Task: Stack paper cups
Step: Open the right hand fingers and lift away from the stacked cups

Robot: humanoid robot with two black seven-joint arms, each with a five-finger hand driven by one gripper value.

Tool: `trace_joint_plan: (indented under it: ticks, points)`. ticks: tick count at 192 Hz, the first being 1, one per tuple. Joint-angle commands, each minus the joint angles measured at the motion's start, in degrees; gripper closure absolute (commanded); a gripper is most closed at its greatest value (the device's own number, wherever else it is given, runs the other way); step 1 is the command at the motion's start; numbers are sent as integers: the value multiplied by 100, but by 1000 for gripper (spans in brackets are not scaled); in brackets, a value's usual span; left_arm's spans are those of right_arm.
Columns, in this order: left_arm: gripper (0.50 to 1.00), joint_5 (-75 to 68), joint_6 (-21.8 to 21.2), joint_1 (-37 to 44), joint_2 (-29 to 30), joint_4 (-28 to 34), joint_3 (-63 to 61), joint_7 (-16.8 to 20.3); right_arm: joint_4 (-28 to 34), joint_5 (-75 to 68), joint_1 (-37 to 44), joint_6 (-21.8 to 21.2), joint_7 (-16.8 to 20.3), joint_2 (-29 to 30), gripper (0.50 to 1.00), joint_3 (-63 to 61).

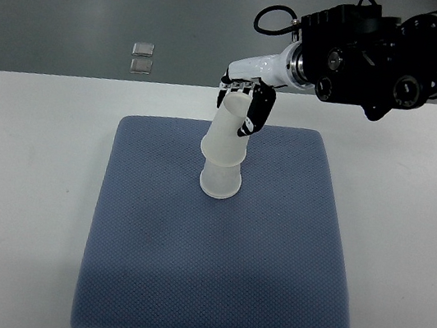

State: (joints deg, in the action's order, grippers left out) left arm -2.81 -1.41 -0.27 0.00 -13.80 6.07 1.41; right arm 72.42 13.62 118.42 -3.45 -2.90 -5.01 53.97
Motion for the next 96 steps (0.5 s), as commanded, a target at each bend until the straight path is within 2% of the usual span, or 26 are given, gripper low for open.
trace_joint_plan:
  ticks: [1,26,96]
  points:
    - [500,0,0,0,0,0,0,0,0,0,-12,11,0,0,711,0]
    - [500,0,0,0,0,9,-9,0,0,0,-38,20,0,0,675,0]
    - [500,0,0,0,0,9,0,0,0,0,-3,20,0,-26,664,-44]
